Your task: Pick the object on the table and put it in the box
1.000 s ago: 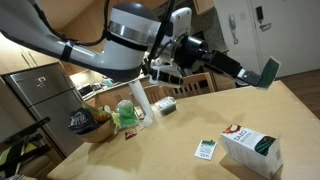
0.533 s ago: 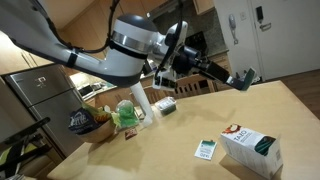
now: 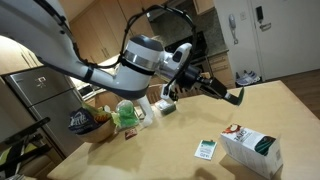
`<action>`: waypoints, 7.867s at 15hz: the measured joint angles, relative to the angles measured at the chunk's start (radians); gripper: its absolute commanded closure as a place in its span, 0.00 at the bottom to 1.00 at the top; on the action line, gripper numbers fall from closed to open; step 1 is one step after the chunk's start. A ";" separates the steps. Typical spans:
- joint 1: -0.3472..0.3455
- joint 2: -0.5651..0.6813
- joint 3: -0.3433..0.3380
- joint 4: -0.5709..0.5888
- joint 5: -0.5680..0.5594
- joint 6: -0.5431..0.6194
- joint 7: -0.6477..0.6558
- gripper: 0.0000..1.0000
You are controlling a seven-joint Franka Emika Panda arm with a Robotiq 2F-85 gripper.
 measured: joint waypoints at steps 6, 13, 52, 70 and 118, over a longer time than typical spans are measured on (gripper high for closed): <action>0.002 0.070 -0.014 0.032 0.002 0.007 -0.049 1.00; -0.003 0.084 -0.072 0.025 -0.002 0.004 -0.055 1.00; 0.010 0.118 -0.097 -0.009 -0.003 -0.041 -0.126 1.00; 0.034 0.146 -0.071 0.024 -0.021 -0.020 -0.130 1.00; 0.051 0.169 -0.070 -0.023 -0.110 0.224 -0.094 1.00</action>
